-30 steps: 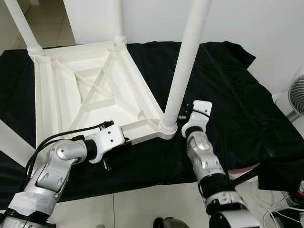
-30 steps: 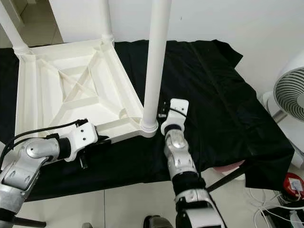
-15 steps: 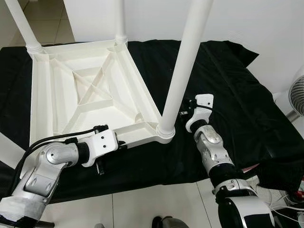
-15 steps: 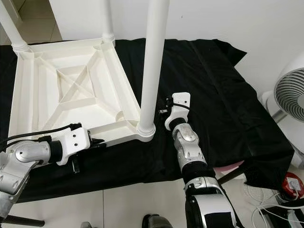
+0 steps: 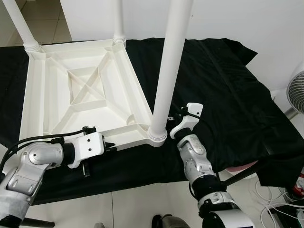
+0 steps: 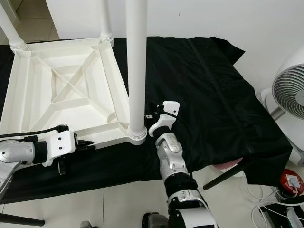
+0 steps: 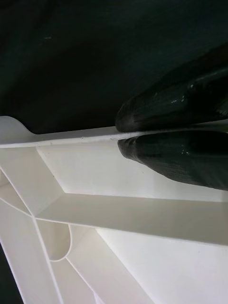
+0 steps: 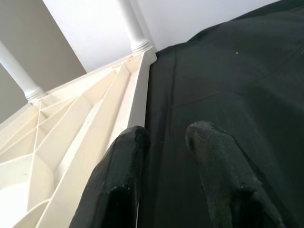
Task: Building children table
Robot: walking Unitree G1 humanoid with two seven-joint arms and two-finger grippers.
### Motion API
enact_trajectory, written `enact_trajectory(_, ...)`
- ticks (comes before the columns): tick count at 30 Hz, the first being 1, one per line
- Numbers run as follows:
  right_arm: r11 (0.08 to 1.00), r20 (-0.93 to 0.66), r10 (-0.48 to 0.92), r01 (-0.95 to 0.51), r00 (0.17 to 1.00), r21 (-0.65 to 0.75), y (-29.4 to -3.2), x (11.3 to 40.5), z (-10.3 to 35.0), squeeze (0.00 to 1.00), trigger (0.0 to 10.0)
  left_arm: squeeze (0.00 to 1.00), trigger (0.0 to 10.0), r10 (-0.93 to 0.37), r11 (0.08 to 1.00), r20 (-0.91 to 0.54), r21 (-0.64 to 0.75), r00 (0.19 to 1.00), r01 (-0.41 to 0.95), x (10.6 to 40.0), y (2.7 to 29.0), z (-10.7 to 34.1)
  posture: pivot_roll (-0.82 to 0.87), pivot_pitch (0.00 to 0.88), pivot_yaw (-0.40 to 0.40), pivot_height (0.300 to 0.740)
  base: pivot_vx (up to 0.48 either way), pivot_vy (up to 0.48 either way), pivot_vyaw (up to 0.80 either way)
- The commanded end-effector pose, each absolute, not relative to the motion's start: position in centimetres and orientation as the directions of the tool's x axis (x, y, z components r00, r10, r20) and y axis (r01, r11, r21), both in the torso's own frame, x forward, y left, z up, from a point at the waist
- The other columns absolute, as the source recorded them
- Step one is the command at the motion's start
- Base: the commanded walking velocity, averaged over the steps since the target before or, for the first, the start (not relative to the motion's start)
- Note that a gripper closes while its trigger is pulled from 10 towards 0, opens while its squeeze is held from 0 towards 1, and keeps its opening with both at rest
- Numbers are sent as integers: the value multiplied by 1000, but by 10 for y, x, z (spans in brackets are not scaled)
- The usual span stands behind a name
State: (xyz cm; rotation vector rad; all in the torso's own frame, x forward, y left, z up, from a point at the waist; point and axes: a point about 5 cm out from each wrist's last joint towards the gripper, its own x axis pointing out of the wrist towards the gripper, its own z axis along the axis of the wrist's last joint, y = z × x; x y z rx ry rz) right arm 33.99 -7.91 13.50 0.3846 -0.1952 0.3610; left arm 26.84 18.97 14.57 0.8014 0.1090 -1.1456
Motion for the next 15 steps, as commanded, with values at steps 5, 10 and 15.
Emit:
enact_trajectory(5, 804, 284, 339, -433, 897, 408, -51, 334, 139, 0, 10000, 0, 10000, -705, 129, -587, 446, 398, 886, 266, 204, 123, 32, 135, -35, 740, 0, 0, 0)
enact_trajectory(10, 780, 276, 370, -458, 887, 427, -42, 332, 137, 0, 10000, 0, 10000, -688, 99, -613, 451, 388, 887, 267, 216, 123, 40, 131, -38, 740, 0, 0, 0)
enact_trajectory(15, 752, 272, 416, -496, 868, 434, -31, 327, 135, 0, 10000, 192, 10000, -650, 92, -638, 473, 413, 876, 275, 227, 126, 42, 125, -39, 740, 0, 0, 0)
